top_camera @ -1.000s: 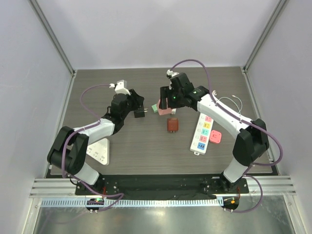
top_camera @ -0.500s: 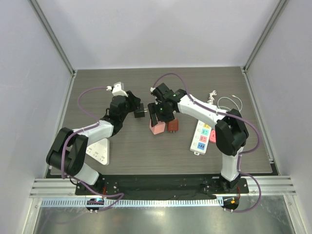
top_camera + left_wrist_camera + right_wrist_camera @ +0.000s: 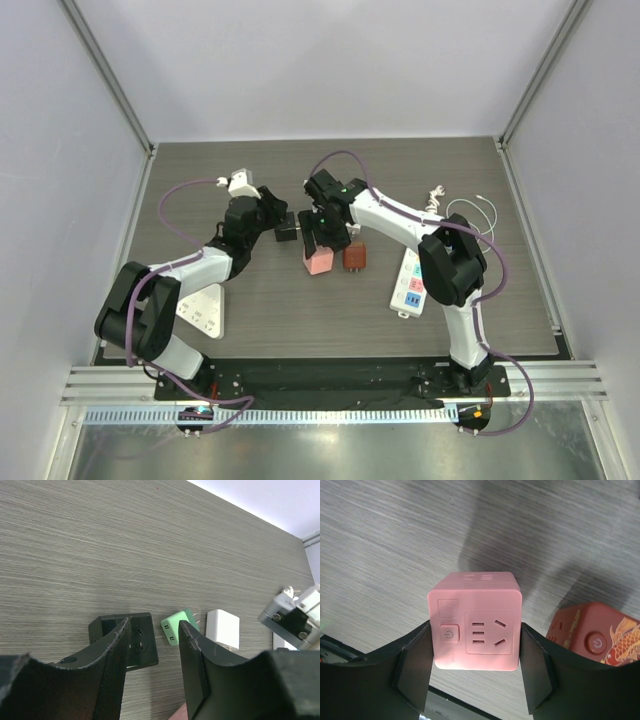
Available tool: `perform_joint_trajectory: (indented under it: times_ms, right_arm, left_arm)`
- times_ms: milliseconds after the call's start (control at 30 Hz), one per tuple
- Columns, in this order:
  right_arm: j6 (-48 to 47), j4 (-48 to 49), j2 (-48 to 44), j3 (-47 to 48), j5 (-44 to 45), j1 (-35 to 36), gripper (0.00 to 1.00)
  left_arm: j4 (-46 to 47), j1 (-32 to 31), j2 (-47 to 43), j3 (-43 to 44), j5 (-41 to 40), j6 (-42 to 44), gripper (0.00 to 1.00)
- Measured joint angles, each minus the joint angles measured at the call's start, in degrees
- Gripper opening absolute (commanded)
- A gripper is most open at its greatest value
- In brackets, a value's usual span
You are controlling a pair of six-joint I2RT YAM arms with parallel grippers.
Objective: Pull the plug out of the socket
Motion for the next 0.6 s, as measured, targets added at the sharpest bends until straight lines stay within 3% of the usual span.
perform_joint_trajectory:
  times_ms: [267,300,600]
  right_arm:
    - [0.20,-0.26,1.66,1.95,0.39,0.00,0.52]
    - [0.20,-0.26,1.68,1.97,0.59,0.00,0.60]
    - [-0.07,-0.46,2.47,1.99,2.27,0.00,0.78]
  left_arm:
    - [0.00,0.02,0.00,0.00,0.11,-0.20,0.44]
    - [0.00,0.02,0.00,0.00,0.17,-0.22,0.44]
    - [0.00,0.04,0.00,-0.02,0.74,-0.48,0.45]
